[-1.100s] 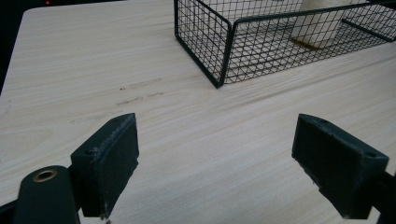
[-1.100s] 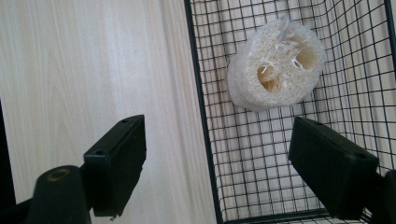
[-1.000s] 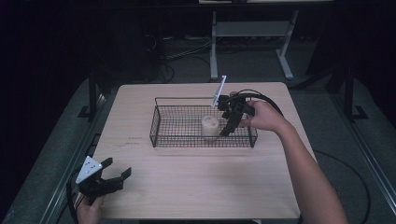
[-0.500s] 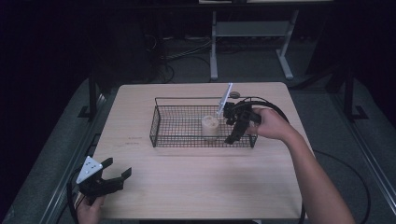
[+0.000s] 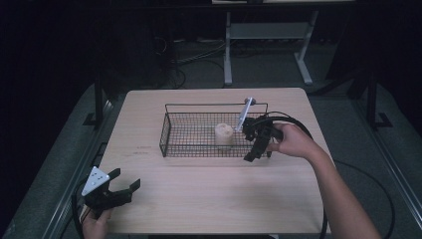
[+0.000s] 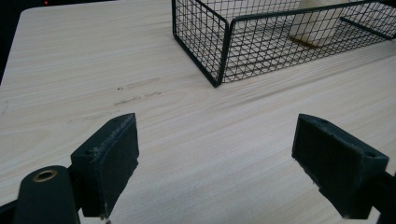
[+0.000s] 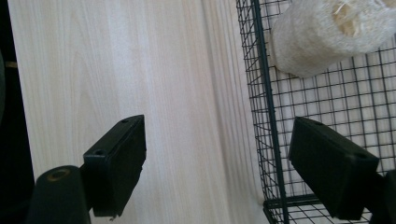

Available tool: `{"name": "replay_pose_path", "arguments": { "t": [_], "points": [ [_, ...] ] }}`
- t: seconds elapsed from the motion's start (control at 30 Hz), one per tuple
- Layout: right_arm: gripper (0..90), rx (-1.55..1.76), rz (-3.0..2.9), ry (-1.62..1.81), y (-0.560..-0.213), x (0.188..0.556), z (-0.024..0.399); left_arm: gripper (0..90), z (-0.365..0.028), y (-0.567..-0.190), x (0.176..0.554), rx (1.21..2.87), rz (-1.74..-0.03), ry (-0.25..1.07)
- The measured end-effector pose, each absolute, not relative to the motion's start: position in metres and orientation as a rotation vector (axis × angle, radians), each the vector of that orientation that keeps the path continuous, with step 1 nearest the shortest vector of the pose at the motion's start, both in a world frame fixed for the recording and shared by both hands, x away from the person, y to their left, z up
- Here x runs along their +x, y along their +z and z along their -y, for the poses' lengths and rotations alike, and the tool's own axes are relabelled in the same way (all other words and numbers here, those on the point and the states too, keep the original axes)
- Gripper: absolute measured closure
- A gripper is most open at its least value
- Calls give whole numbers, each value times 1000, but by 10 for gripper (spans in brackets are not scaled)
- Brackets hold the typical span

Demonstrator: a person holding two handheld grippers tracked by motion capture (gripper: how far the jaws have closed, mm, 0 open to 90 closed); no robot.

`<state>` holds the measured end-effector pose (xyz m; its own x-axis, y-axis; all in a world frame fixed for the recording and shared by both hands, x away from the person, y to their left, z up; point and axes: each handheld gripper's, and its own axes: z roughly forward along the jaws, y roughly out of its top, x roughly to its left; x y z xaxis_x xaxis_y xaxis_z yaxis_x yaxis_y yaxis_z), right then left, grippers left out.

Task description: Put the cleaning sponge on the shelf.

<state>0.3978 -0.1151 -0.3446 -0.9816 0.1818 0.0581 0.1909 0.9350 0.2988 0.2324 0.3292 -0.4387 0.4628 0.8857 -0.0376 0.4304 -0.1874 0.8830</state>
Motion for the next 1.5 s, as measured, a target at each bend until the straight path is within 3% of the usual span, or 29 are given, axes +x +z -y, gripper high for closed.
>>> {"name": "replay_pose_path", "arguments": {
  "t": [1.5],
  "points": [
    [187,-303,3063,-481,-375,343,151,139,-328,-439,232,1812,-1115,629]
  ]
}}
